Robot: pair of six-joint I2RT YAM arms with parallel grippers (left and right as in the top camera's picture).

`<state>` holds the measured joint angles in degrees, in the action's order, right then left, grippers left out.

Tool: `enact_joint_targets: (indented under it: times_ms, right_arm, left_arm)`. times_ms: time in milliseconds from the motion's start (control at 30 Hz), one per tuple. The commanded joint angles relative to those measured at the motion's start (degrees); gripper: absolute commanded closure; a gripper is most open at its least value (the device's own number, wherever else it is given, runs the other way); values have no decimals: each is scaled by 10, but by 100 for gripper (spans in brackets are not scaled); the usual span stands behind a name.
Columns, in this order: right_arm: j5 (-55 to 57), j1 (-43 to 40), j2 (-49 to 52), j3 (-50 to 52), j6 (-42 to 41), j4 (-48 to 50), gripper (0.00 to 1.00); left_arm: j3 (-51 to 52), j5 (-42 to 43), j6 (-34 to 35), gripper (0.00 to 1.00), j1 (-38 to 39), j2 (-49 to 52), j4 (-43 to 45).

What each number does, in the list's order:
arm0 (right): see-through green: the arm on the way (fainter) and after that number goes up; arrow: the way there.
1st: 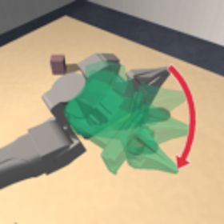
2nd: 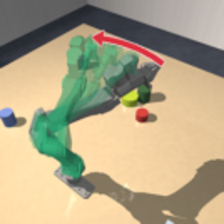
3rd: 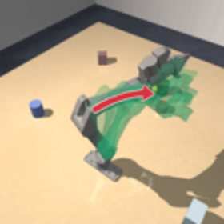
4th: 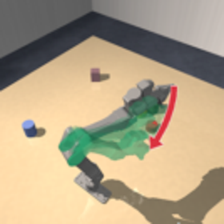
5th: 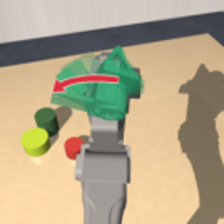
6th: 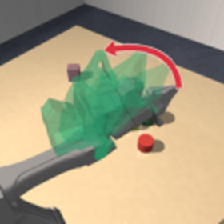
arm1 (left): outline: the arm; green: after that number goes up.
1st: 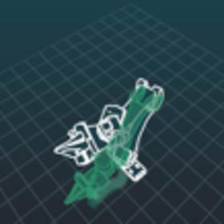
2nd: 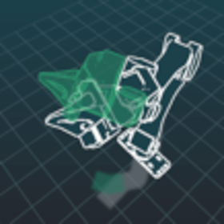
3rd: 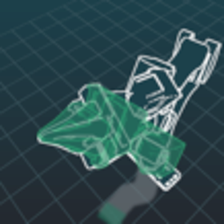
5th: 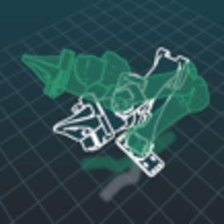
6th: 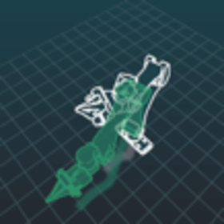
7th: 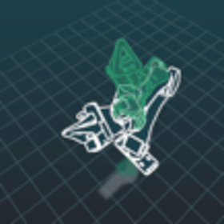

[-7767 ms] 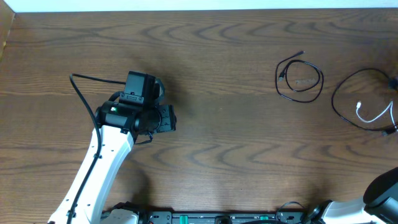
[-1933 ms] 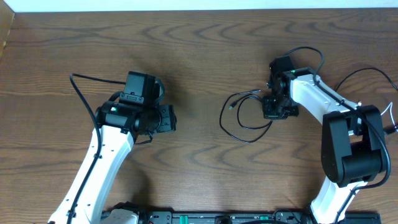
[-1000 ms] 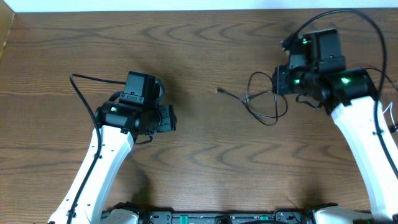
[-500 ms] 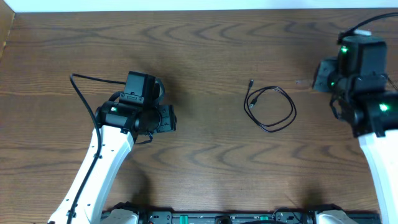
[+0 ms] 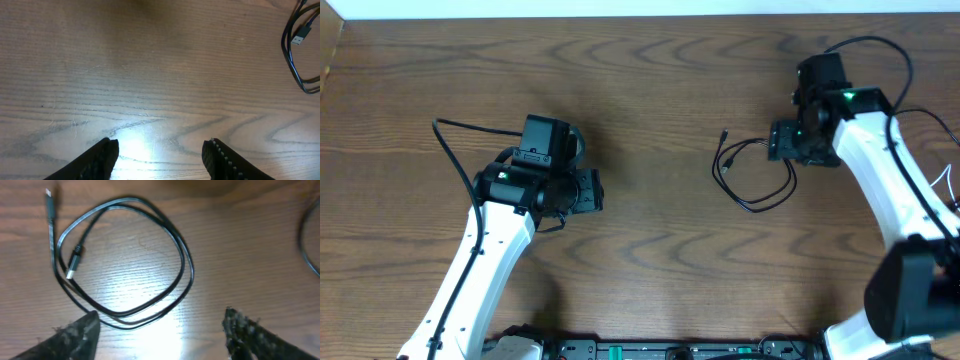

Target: Untangle cables

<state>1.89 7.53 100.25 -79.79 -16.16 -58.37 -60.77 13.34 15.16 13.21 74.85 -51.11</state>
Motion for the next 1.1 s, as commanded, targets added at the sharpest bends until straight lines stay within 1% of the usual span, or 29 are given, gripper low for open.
enact_joint_targets:
  times_ms: [0, 367, 533, 567, 633, 667, 733, 767, 800, 867, 933, 1067]
  right_arm:
    - [-19, -3, 41, 3, -5, 3, 22]
    - [-18, -3, 153, 3, -6, 27, 27]
    - [-14, -4, 189, 3, -35, 31, 29]
    - [-11, -4, 191, 4, -36, 31, 30]
    - [-5, -4, 195, 4, -36, 26, 37]
    - [2, -4, 195, 5, -37, 21, 44]
    - [23, -4, 195, 5, -54, 7, 51]
    - [55, -5, 195, 8, -77, -8, 66]
    - [76, -5, 195, 13, -94, -20, 74]
    - [83, -5, 195, 28, -100, -23, 82]
    - [83, -5, 195, 48, -103, -21, 99]
    - [83, -5, 195, 77, -108, -14, 99]
  left_arm:
    - [7, -5, -3, 41, 1, 1, -2]
    - [7, -5, -3, 41, 1, 1, -2]
    - [7, -5, -3, 41, 1, 1, -2]
    - [7, -5, -3, 41, 1, 1, -2]
    - [7, -5, -3, 41, 1, 1, -2]
    - [7, -5, -3, 41, 1, 1, -2]
    - [7, -5, -3, 41, 1, 1, -2]
    - [7, -5, -3, 41, 1, 1, -2]
    - [7, -5, -3, 41, 1, 1, -2]
    - [7, -5, -3, 41, 1, 1, -2]
    - [7, -5, -3, 41, 1, 1, -2]
    - [7, -5, -3, 41, 1, 1, -2]
